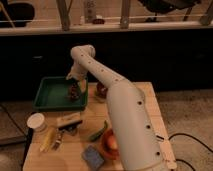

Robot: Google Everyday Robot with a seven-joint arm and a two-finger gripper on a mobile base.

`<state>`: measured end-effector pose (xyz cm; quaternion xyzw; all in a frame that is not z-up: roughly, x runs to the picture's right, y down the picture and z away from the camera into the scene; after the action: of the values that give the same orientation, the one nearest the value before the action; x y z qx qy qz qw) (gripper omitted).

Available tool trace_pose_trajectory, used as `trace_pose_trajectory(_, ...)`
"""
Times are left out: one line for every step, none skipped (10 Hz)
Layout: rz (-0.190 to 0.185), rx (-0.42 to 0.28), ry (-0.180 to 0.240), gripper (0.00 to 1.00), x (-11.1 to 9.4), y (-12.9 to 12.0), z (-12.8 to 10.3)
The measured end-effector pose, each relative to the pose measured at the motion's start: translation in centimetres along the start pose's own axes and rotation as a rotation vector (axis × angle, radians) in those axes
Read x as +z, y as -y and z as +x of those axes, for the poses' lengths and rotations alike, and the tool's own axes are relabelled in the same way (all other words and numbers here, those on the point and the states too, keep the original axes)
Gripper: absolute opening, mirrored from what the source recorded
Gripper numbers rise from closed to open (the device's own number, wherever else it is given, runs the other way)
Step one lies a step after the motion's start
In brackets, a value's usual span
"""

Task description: Place grapes in tray

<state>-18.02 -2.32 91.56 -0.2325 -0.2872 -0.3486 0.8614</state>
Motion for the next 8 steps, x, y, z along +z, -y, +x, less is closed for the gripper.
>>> trace_pose_trajectory(0.000,0.001,-0.002,0.80,-0.08,-0.07,0.13)
trace_pose_trajectory(0.000,0.003,-0.003,0.80,-0.10,-0.13,0.21)
trace_pose_trajectory(-0.001,0.002,-0.003,0.80,-0.08,-0.10,0.17)
trace_pose_trajectory(0.000,0.002,-0.003,0.80,-0.07,-0.08,0.14)
trace_pose_trajectory(0.000,0.002,-0.003,0.80,-0.09,-0.10,0.17)
trace_pose_trajectory(-0.001,0.003,-0.003,0.80,-0.08,-0.10,0.17)
trace_pose_trajectory(0.000,0.003,-0.003,0.80,-0.09,-0.12,0.19)
trace_pose_trajectory(0.000,0.003,-0.003,0.80,-0.11,-0.15,0.23)
